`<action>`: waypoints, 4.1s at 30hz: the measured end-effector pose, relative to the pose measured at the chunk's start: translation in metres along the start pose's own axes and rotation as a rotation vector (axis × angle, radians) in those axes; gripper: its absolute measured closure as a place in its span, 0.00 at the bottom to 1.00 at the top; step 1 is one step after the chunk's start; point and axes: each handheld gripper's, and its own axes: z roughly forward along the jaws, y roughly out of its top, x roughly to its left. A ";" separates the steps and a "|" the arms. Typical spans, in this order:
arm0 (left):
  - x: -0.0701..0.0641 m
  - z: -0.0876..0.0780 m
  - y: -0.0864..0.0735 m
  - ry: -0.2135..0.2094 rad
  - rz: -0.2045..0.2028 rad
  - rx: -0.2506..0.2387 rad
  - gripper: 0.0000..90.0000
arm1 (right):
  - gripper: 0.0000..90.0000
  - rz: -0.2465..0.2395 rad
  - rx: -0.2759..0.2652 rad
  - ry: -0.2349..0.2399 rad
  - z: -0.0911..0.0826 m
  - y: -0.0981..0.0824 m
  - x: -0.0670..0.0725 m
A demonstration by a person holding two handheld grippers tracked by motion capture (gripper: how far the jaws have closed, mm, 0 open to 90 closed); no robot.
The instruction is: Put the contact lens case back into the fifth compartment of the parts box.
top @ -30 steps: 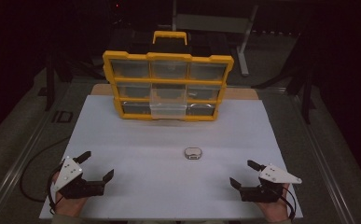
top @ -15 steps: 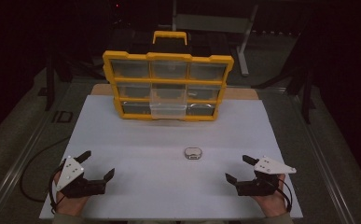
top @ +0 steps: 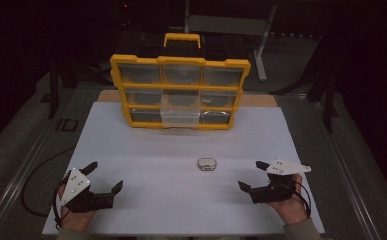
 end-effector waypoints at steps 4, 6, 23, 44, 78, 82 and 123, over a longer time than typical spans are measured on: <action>0.000 0.000 0.000 -0.001 -0.001 0.002 0.00 | 0.08 -0.006 0.025 0.019 0.003 0.008 -0.003; 0.000 0.000 0.000 -0.002 -0.001 0.001 0.00 | 0.08 -0.014 0.039 0.026 0.005 0.013 -0.003; 0.000 0.001 -0.002 0.004 0.004 0.004 0.00 | 0.08 -0.039 0.089 0.053 0.021 0.036 -0.006; 0.001 0.002 -0.004 0.008 0.002 0.001 0.00 | 0.08 -0.114 0.165 0.074 0.051 0.065 -0.005; 0.000 0.005 -0.007 0.002 0.008 0.002 0.00 | 0.08 -0.151 0.297 0.125 0.117 0.075 -0.020; 0.000 0.005 -0.007 0.001 0.010 0.004 0.00 | 0.08 -0.179 0.318 0.123 0.123 0.074 -0.016; -0.002 0.008 -0.008 -0.008 0.022 0.023 0.00 | 0.09 -0.156 0.297 0.204 0.166 0.046 -0.021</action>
